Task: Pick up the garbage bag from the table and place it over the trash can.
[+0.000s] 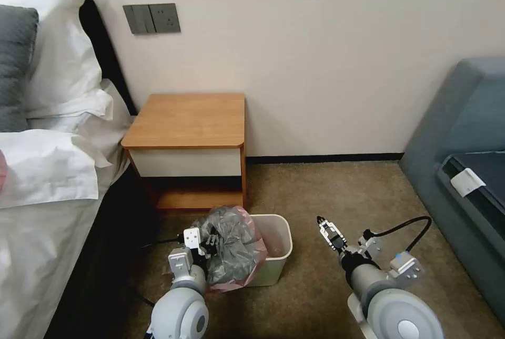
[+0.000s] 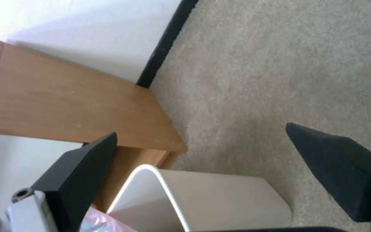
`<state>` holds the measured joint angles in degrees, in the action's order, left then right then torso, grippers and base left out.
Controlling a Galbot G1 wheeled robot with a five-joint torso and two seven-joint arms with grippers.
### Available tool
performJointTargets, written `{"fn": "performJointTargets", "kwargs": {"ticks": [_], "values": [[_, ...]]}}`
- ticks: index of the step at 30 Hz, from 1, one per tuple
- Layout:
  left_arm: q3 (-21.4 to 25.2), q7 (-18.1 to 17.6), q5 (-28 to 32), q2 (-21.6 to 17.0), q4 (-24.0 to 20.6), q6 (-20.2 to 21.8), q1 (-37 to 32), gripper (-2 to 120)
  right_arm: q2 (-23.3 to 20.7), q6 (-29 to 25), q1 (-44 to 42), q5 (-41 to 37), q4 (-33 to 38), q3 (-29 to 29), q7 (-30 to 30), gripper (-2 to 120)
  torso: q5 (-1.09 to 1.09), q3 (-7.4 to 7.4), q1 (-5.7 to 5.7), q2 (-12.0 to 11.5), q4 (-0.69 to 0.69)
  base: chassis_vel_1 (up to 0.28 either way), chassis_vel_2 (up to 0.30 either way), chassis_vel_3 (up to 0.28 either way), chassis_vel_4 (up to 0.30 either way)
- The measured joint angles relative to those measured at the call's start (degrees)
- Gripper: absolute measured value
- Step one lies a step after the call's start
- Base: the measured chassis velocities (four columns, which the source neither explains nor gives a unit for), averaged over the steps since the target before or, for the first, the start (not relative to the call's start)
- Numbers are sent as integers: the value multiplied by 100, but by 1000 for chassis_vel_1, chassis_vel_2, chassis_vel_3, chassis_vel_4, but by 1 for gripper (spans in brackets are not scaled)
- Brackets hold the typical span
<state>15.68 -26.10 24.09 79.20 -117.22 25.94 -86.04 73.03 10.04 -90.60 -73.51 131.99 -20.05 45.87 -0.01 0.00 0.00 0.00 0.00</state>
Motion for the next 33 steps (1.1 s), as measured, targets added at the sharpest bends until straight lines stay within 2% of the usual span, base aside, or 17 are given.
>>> {"fn": "performJointTargets", "kwargs": {"ticks": [1, 2, 4, 6, 16, 33], "values": [[-64, -157, 262, -97, -57, 220, 77, 45, 38, -1, -5, 16, -47, -6, 0, 100, 1, 0, 0, 0, -1, 0, 0, 0, 0], [-64, -157, 262, -97, -57, 220, 77, 45, 38, -1, -5, 16, -47, -6, 0, 100, 1, 0, 0, 0, -1, 0, 0, 0, 0], [-110, -380, 676, -200, -128, 538, 241, 45, 87, -15, -32, 93, -98, -16, -14, 100, 1, 0, 0, 0, 0, 0, 0, 0, 0], [-134, -492, 876, -263, -133, 678, 350, 45, 115, -26, -57, 143, -136, -22, -27, 100, 1, 0, 0, 0, 0, 0, 0, 0, 0], [-158, -593, 1126, -393, -32, 888, 560, 43, 266, -49, -116, 334, -304, -15, -112, 100, 0, 0, 0, 0, 0, 0, 0, 0, 0], [-118, -579, 1164, -437, 141, 932, 544, 41, 366, -62, -190, 440, -344, -27, -200, 100, 2, 0, 0, 0, 0, 0, 0, 0, 0]]}}
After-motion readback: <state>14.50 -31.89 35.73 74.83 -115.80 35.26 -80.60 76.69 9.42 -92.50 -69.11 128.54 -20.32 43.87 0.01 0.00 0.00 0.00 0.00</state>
